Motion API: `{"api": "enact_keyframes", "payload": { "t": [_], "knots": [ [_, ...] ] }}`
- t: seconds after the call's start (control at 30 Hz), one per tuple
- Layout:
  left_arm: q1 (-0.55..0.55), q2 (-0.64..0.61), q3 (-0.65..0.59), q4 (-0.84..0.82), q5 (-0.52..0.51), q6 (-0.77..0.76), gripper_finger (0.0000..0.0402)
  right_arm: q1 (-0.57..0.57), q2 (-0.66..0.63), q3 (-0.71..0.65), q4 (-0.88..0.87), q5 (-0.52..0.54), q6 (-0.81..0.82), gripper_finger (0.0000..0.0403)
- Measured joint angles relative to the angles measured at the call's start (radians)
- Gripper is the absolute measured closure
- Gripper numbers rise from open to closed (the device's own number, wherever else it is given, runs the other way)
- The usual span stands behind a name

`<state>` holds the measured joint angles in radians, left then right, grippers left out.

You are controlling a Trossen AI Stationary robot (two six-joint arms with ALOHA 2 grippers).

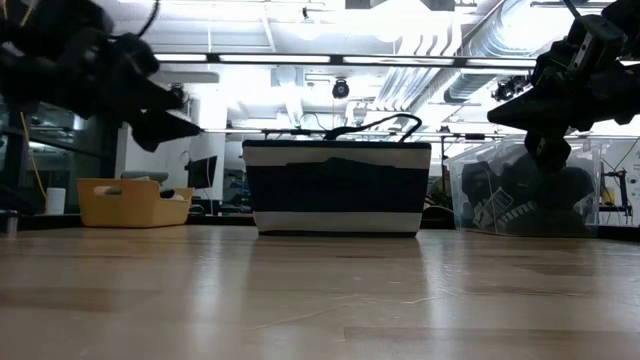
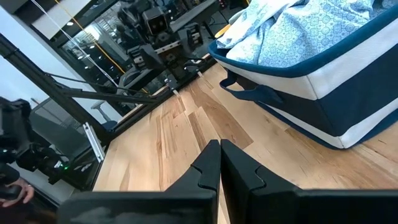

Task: Pick & Place Cloths
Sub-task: Return to Home Position

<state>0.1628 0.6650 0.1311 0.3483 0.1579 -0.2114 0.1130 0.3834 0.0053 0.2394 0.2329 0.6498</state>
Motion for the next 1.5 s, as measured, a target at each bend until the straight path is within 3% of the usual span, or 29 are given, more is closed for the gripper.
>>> {"api": "enact_keyframes", "payload": {
  "t": [0.23,0.7,0.97,1.5],
  "knots": [
    [0.000,-0.257,-0.081,-0.060,0.126,-0.008,0.0117,0.000,0.000,0.000,0.000,0.000,0.000,0.0400],
    [0.000,-0.533,-0.116,-0.289,0.122,-0.002,0.0117,0.000,0.000,0.000,0.000,0.000,0.000,0.0400],
    [0.000,-0.595,-0.118,-0.292,0.120,-0.003,0.0117,0.000,0.000,0.000,0.000,0.000,0.000,0.0400],
    [0.000,-0.597,-0.119,-0.294,0.117,-0.011,0.0117,0.000,0.000,0.000,0.000,0.000,0.000,0.0400]
  ]
}}
